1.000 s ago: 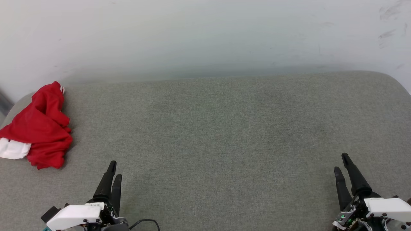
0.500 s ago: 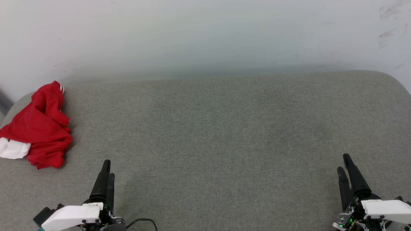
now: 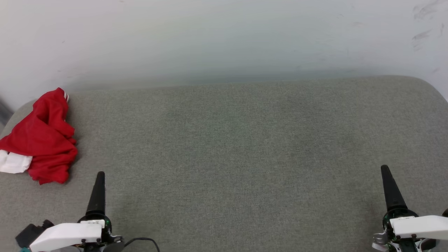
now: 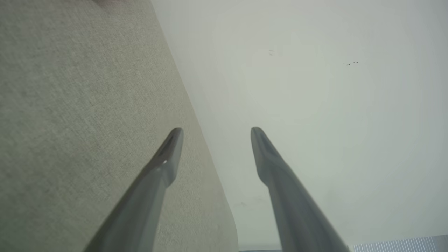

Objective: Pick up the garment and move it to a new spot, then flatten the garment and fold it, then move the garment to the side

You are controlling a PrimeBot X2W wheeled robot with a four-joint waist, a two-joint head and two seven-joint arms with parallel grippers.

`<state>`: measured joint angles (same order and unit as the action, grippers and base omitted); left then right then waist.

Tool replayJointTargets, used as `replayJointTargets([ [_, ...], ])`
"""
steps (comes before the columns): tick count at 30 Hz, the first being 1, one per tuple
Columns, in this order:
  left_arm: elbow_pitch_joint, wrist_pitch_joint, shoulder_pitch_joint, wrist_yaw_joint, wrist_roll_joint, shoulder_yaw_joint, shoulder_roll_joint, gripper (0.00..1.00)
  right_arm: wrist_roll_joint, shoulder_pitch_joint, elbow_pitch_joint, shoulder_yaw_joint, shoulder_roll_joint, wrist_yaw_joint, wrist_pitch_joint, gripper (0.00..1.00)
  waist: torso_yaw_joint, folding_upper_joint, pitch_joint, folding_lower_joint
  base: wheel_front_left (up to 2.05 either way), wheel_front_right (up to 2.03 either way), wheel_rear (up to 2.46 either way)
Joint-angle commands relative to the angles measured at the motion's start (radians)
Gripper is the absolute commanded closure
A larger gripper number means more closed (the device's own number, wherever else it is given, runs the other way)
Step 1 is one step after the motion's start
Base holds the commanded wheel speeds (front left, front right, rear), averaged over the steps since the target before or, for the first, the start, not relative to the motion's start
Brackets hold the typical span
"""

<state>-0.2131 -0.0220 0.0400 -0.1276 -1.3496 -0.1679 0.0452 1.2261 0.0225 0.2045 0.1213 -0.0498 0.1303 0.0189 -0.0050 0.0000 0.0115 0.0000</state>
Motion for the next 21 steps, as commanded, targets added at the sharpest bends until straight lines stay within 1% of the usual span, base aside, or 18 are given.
replayJointTargets([
  [1, 0.027, -0.01, 0.009, -0.002, 0.028, -0.016, 0.004, 0.0, -0.042, 0.01, -0.027, 0.003, -0.001, 0.0, 0.011, 0.0, 0.0, 0.0, 0.001, 0.0, 0.0, 0.0, 0.0],
  [5, 0.044, -0.024, 0.017, -0.002, 0.082, -0.058, 0.004, 0.0, -0.149, 0.011, -0.072, -0.001, -0.001, 0.0, 0.026, 0.0, 0.0, 0.0, 0.003, 0.0, 0.0, 0.0, 0.0],
  [13, 0.135, -0.052, 0.027, -0.001, 0.237, -0.086, 0.004, 0.0, -0.37, 0.004, -0.158, -0.042, -0.001, 0.0, 0.054, 0.0, 0.003, 0.0, 0.009, 0.0, 0.0, 0.0, 0.0],
  [16, 0.176, -0.062, 0.017, 0.027, 0.319, -0.07, 0.004, 0.0, -0.444, 0.001, -0.181, -0.056, -0.001, 0.0, 0.064, 0.0, 0.003, 0.0, 0.011, 0.0, 0.0, 0.0, 0.0],
  [18, 0.201, -0.068, 0.006, 0.047, 0.381, -0.042, 0.004, 0.0, -0.488, -0.001, -0.193, -0.061, -0.001, 0.0, 0.071, 0.0, 0.003, 0.0, 0.012, 0.0, 0.0, 0.0, 0.0],
  [21, 0.237, -0.078, -0.005, 0.063, 0.469, 0.006, 0.005, 0.0, -0.563, -0.004, -0.208, -0.072, -0.001, 0.0, 0.08, 0.0, 0.004, 0.0, 0.014, 0.0, 0.0, 0.0, 0.0],
])
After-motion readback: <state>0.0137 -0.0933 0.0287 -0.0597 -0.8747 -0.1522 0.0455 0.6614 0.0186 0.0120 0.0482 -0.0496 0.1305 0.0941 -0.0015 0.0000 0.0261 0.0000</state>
